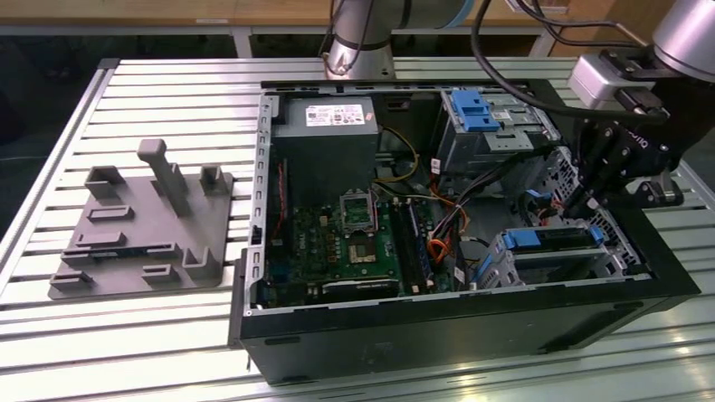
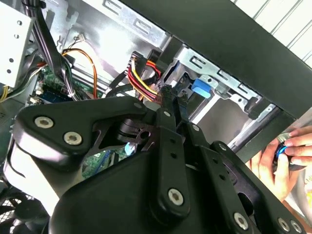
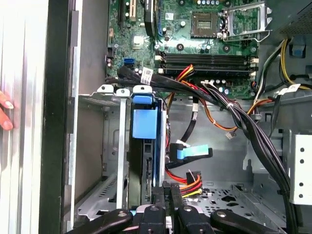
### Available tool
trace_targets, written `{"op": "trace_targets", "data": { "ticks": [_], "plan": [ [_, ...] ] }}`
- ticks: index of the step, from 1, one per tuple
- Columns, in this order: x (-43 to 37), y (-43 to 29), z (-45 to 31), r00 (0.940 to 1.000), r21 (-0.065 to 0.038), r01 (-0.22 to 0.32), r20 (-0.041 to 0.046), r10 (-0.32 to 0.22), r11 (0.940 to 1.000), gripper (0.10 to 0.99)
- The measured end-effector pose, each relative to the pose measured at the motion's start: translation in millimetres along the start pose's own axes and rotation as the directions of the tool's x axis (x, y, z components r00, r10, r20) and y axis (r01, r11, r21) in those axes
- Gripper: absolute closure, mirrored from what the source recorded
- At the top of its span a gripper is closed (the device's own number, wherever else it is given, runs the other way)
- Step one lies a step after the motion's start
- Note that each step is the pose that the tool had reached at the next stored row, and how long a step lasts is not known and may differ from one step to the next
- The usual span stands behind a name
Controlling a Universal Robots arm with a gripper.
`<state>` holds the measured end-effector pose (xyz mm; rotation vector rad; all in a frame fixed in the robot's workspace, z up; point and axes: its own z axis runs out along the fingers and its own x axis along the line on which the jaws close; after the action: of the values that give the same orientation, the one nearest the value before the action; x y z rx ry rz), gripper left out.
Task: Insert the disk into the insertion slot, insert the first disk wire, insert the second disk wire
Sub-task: 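Insert the first disk wire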
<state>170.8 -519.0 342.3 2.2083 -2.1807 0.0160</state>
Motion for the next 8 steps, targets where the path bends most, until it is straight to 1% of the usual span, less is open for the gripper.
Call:
{"op": "trace_targets", "data": {
  "ticks": [3,5,8],
  "plan": [
    [5.0,1.0,0.2,1.0000,0.004,0.000,0.0057,0.000,1.0000,0.922],
    [7.5,2.0,0.3,0.9999,0.009,0.000,0.0139,0.000,1.0000,0.922],
    [10.2,3.8,0.4,0.9995,0.018,0.000,0.0308,0.000,0.9998,0.922]
  ]
}}
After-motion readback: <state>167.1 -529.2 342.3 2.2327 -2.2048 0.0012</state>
